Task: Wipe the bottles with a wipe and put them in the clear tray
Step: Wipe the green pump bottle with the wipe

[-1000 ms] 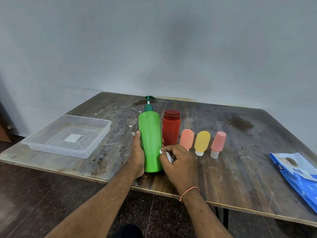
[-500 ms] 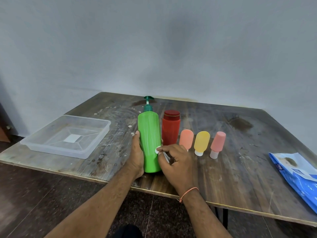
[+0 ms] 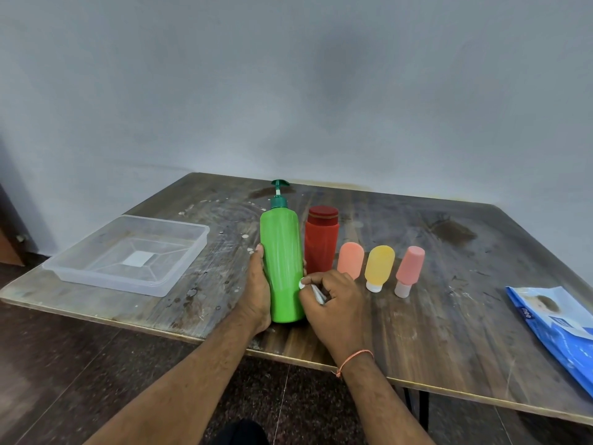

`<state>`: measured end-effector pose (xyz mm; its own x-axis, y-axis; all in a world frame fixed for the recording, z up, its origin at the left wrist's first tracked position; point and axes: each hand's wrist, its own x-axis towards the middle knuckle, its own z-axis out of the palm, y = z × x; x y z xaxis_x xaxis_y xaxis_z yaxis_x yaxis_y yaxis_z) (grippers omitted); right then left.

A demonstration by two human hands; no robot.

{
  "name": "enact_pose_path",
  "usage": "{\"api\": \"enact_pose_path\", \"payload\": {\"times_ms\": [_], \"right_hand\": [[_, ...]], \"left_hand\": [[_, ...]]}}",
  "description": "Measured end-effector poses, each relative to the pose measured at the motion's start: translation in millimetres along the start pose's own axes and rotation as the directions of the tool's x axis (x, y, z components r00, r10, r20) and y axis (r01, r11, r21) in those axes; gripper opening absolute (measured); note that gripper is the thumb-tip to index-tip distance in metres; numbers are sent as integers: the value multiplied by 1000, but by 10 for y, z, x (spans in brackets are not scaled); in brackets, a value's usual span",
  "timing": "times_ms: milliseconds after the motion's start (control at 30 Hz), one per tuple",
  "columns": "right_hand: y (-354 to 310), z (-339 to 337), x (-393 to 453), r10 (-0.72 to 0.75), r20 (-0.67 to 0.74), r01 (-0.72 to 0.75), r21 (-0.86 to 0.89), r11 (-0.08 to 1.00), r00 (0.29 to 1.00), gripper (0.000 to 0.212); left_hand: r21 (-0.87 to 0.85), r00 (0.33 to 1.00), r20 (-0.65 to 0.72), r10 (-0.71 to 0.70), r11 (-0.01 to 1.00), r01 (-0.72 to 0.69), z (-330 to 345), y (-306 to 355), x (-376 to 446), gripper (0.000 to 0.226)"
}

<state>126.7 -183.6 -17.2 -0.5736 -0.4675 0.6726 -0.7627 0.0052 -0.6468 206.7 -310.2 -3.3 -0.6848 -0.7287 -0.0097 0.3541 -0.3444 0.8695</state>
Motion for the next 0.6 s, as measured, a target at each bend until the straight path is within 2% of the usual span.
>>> {"api": "enact_pose_path", "payload": {"times_ms": [233,367,600], "right_hand": [[-21,0,2,-50,12,49,58,997,999,15],[9,7,3,-18,-1,18,-5,1000,1000,14],[-35,-15,-10,-89,9,89,9,996,996,15]], "left_hand": [[-5,1000,-4,-1,1000,1,3,-4,5,81],[12,1000,5,-10,1000,10,-2,-3,2,80],[20,1000,9,-14,1000,14,-18,-5,15,83]]}}
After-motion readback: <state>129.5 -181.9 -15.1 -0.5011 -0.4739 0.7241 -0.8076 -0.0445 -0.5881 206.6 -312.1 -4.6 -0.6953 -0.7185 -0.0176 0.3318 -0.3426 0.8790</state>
